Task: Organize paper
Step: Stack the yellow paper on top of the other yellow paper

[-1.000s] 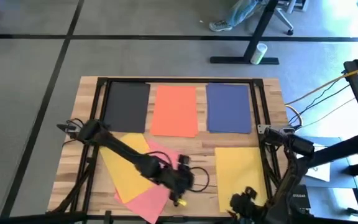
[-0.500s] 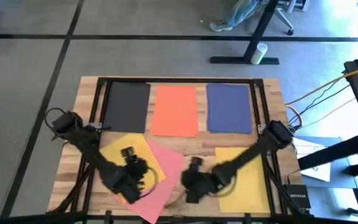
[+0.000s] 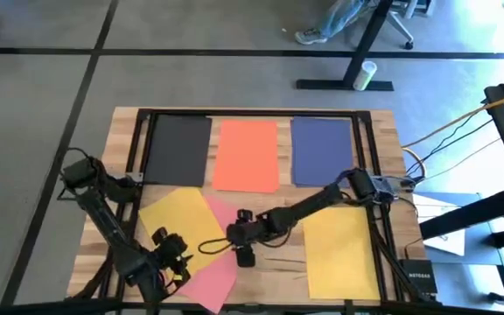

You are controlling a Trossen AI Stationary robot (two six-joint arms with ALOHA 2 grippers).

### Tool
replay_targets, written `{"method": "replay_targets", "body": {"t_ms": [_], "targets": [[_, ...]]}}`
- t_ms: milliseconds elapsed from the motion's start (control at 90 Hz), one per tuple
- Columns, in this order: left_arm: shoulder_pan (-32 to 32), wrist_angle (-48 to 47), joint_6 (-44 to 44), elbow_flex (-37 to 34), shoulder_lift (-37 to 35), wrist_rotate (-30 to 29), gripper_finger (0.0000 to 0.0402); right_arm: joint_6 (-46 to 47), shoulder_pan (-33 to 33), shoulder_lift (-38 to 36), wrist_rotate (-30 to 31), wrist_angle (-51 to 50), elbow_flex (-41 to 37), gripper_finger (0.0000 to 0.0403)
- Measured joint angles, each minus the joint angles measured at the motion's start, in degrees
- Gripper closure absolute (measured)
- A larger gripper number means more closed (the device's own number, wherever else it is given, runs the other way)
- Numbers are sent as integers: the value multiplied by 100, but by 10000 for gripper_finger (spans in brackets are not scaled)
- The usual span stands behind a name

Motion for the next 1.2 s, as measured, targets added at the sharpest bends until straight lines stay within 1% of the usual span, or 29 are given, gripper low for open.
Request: {"method": "replay_targets", "body": {"t_ms": [189, 444, 600, 856, 922, 989, 1089, 1200], "targets": [[12, 167, -68, -9, 185, -131, 247, -92, 107, 12, -56, 20, 138, 159], [68, 215, -388, -9, 670, -109, 247, -361, 37, 13, 124, 264, 212, 159], [76, 293, -483, -11, 706, -91, 247, -454, -104, 225, -80, 527, 249, 159], [70, 517, -563, -11, 706, -89, 247, -585, -163, 689, -188, 360, 670, 164], [46, 578, -596, -11, 706, -89, 247, -588, -161, 730, -173, 328, 691, 178], [36, 606, -606, -11, 706, -89, 247, -574, -159, 737, -121, 256, 690, 203], [7, 596, -612, -11, 706, -89, 247, -558, -159, 742, -31, 206, 688, 255], [4, 575, -601, -11, 706, -89, 247, -514, -156, 751, -35, 190, 684, 322]]}}
